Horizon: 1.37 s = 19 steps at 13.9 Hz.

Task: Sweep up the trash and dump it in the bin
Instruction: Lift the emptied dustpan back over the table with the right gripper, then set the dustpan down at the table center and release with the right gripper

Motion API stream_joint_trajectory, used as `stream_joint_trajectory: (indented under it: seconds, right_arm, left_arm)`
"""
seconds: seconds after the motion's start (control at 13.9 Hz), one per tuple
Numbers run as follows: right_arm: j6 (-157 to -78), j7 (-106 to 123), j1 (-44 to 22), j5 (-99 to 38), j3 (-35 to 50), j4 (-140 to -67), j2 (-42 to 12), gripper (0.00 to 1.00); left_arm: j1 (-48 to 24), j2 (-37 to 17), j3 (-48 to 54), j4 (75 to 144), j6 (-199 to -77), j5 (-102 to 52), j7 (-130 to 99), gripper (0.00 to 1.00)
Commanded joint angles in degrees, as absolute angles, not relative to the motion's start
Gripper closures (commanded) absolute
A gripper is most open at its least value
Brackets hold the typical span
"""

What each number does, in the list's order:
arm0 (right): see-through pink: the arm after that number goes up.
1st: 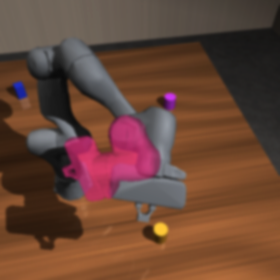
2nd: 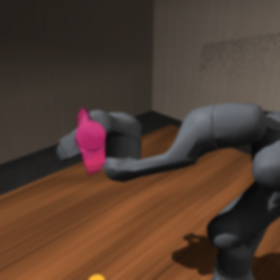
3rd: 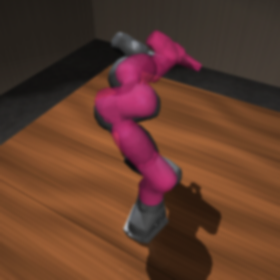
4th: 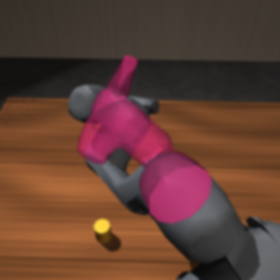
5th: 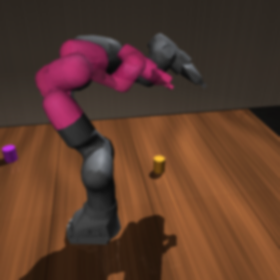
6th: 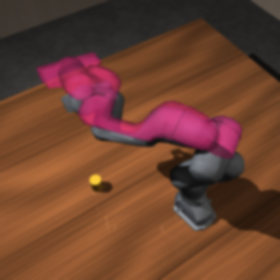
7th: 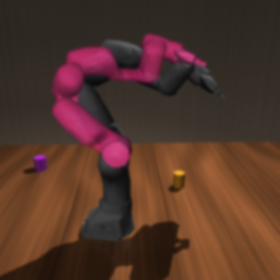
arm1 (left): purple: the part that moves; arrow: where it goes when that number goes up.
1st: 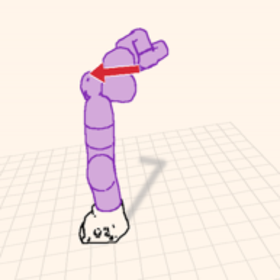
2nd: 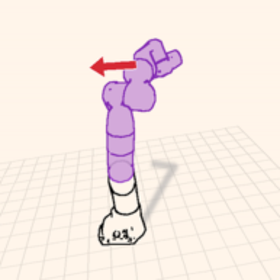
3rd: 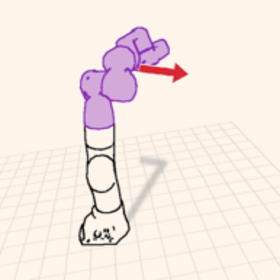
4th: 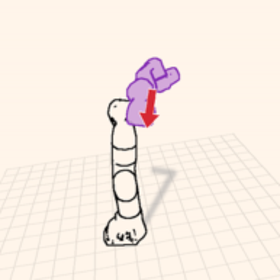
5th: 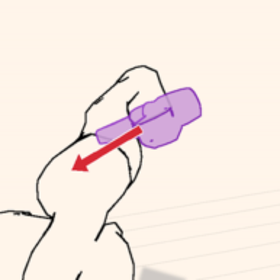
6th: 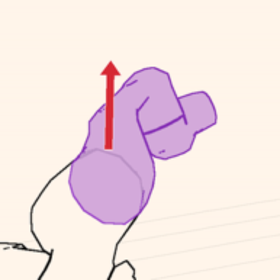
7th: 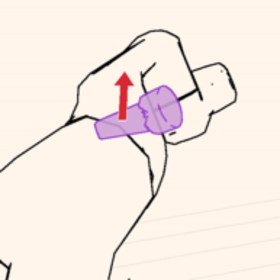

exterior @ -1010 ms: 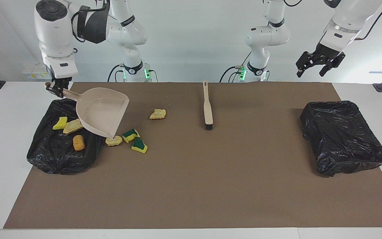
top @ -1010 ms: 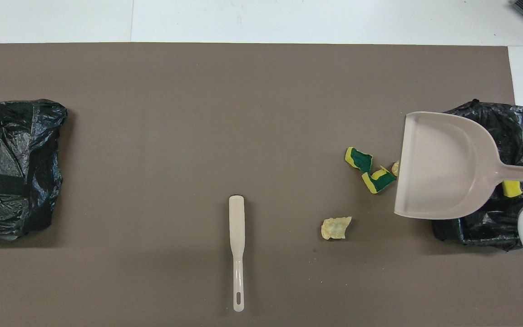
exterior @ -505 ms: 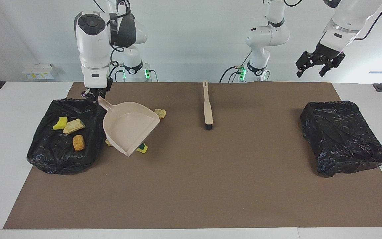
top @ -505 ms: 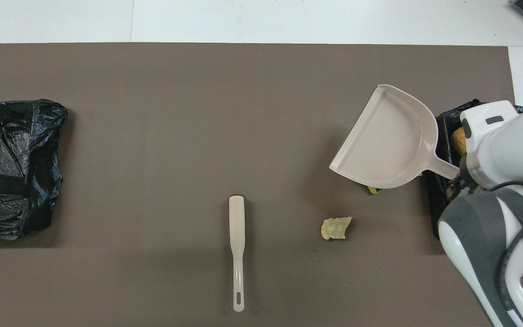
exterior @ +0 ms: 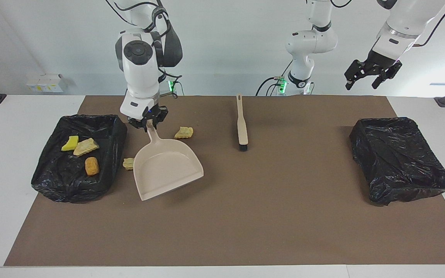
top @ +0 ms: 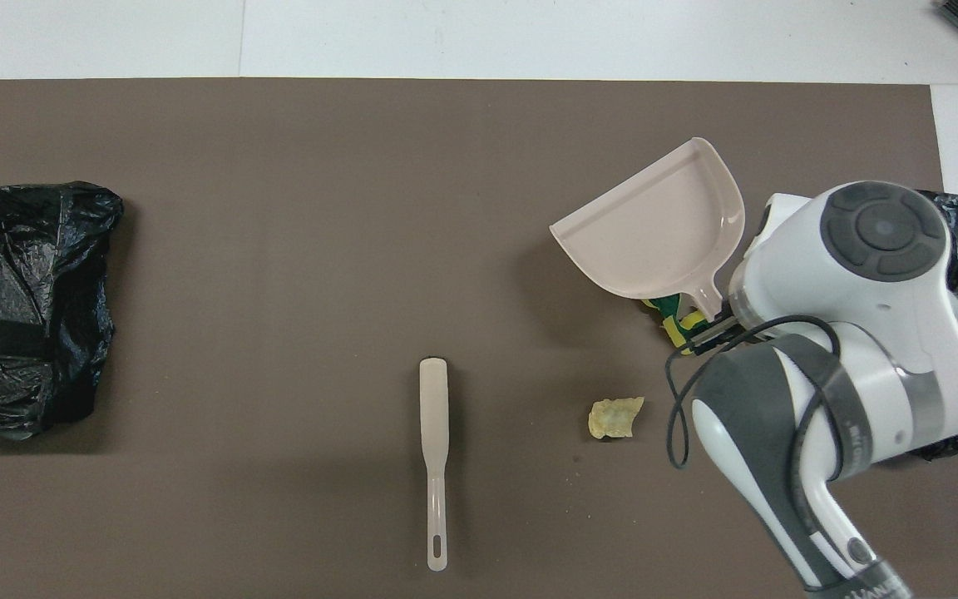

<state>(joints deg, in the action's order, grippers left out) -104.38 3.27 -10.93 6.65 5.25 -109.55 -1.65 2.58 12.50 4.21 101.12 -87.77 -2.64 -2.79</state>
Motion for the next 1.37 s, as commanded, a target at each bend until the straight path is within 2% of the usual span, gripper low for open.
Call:
stream_joint_trajectory:
  seconds: [0.0,0.43,0.94,1.08,1.15,1.23,1.3]
  right_arm:
    - [-106.5,-6.0,-13.8,2.4,4.9,-106.4,-4.8,1.0]
    - [-112.9,-21.7,-20.5,-4.0,5.0,-101.9,-11.9,1.0]
    - [-115.5,-34.3,-27.9,-6.6,4.9,-85.4,-29.6,1.0]
    - [-117.5,-35.0,-28.6,-7.0,5.0,-83.9,-31.3,1.0]
    - [-118.0,-34.9,-28.3,-7.2,5.0,-84.0,-31.3,0.76]
    - [-118.3,-33.9,-28.2,-6.1,5.0,-84.1,-31.3,0.01]
    - [-118.5,-34.0,-28.6,-6.2,5.0,-84.1,-31.1,0.0]
  left_arm:
    - [2.3,13.2,4.2,101.4,-87.7,-2.0,-3.5,0.0]
    - [2.3,13.2,4.2,101.4,-87.6,-2.0,-3.4,0.0]
    - [2.3,13.3,4.2,101.4,-87.5,-2.0,-3.4,0.0]
    - [2.3,13.3,4.2,101.4,-87.5,-2.1,-3.4,0.0]
    - [2.3,13.3,4.2,101.4,-87.5,-2.0,-3.4,0.0]
    - [2.3,13.3,4.2,101.4,-87.5,-2.0,-3.4,0.0]
    - [2.3,13.3,4.2,101.4,-87.5,-2.0,-3.1,0.0]
